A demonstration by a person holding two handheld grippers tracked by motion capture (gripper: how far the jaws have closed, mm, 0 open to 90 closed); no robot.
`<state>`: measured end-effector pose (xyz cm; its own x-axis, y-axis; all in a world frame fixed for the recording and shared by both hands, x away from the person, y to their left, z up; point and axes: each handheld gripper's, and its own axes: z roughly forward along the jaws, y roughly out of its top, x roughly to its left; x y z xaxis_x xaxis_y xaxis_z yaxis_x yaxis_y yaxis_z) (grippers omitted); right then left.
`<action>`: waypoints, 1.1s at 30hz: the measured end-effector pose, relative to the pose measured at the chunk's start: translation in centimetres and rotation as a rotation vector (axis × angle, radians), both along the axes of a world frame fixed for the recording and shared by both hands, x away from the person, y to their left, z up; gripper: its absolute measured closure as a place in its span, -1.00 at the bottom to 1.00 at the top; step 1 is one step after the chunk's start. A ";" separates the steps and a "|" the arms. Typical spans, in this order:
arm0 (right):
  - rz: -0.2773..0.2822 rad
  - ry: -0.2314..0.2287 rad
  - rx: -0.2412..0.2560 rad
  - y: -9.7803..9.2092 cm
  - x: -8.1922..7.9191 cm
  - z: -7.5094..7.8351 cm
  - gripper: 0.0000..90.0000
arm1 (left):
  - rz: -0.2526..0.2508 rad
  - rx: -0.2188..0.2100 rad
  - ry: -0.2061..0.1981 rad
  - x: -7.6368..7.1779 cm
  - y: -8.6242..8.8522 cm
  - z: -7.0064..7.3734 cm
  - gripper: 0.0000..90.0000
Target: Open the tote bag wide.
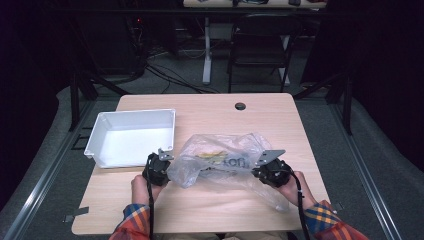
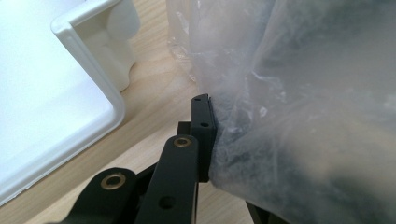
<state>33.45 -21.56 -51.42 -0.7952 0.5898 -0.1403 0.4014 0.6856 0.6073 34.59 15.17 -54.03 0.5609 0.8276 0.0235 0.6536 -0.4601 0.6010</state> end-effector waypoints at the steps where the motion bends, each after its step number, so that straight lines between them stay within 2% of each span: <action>1: -0.004 -0.003 0.009 0.0 0.1 0.0 0.99 | 0.000 0.000 0.000 0.0 0.0 0.0 0.86; 3: -0.022 -0.004 0.024 -0.1 0.4 0.2 1.00 | -0.007 0.001 0.005 -0.1 0.1 0.2 0.75; 5: -0.028 -0.006 0.031 -0.1 0.6 0.3 1.00 | -0.010 0.004 0.009 -0.2 0.1 0.3 0.45; 6: -0.039 -0.006 0.040 -0.1 0.8 0.3 1.00 | -0.007 0.009 0.005 -0.4 0.1 0.5 0.45; 7: -0.039 -0.003 0.049 -0.1 1.1 0.5 1.00 | -0.007 0.007 0.000 -0.7 0.2 0.7 0.29; 8: -0.055 -0.007 0.075 0.0 1.5 0.6 1.00 | -0.022 -0.014 -0.011 -1.2 0.3 1.2 0.12; 9: -0.055 -0.007 0.075 0.0 1.5 0.6 1.00 | -0.022 -0.014 -0.011 -1.2 0.3 1.2 0.05; 10: -0.061 -0.014 0.089 0.1 2.0 0.8 1.00 | -0.035 -0.025 -0.038 -1.7 0.4 1.8 -0.05; 11: -0.061 -0.014 0.089 0.1 2.0 0.8 1.00 | -0.035 -0.025 -0.038 -1.7 0.4 1.8 -0.12; 12: -0.079 -0.019 0.106 0.1 2.5 1.0 1.00 | -0.057 -0.044 -0.061 -2.3 0.3 2.3 -0.15; 15: -0.087 -0.022 0.123 0.1 3.0 1.1 1.00 | -0.076 -0.065 -0.062 -2.9 0.3 2.8 -0.28; 16: -0.098 -0.023 0.129 0.1 3.3 1.2 1.00 | -0.081 -0.086 -0.065 -3.2 0.3 2.9 -0.28; 19: -0.125 -0.022 0.148 -0.1 4.1 1.1 1.00 | -0.090 -0.095 -0.076 -4.4 0.7 3.5 -0.40; 22: -0.142 -0.024 0.154 -0.1 4.8 1.0 1.00 | -0.114 -0.130 -0.092 -5.1 1.0 4.1 -0.45; 23: -0.142 -0.024 0.154 -0.1 4.8 1.0 1.00 | -0.114 -0.130 -0.092 -5.1 1.0 4.1 -0.46; 25: -0.157 -0.023 0.158 -0.1 5.3 0.8 1.00 | -0.128 -0.188 -0.111 -5.3 0.9 4.5 -0.45; 27: -0.156 -0.021 0.155 -0.1 5.5 0.8 1.00 | -0.130 -0.199 -0.118 -5.3 0.8 4.6 -0.39; 28: -0.162 -0.031 0.156 -0.1 5.5 0.7 1.00 | -0.138 -0.210 -0.134 -5.3 0.6 4.8 -0.39; 29: -0.161 -0.027 0.149 -0.1 5.8 0.6 1.00 | -0.139 -0.214 -0.146 -5.3 0.5 4.9 -0.17; 30: -0.161 -0.027 0.149 -0.1 5.8 0.6 1.00 | -0.136 -0.212 -0.157 -5.2 0.4 4.9 -0.17; 31: -0.164 -0.030 0.148 -0.1 5.9 0.6 1.00 | -0.130 -0.222 -0.170 -5.1 0.3 4.9 -0.04; 33: -0.172 -0.023 0.139 -0.1 6.3 0.3 1.00 | -0.118 -0.201 -0.185 -4.4 -0.1 4.6 0.23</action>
<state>39.72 -21.65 -51.14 -0.6791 0.7312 -0.0649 0.4903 0.5176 0.7012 30.23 15.03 -49.45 0.6548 0.7554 -0.0235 0.4738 -0.3860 0.7915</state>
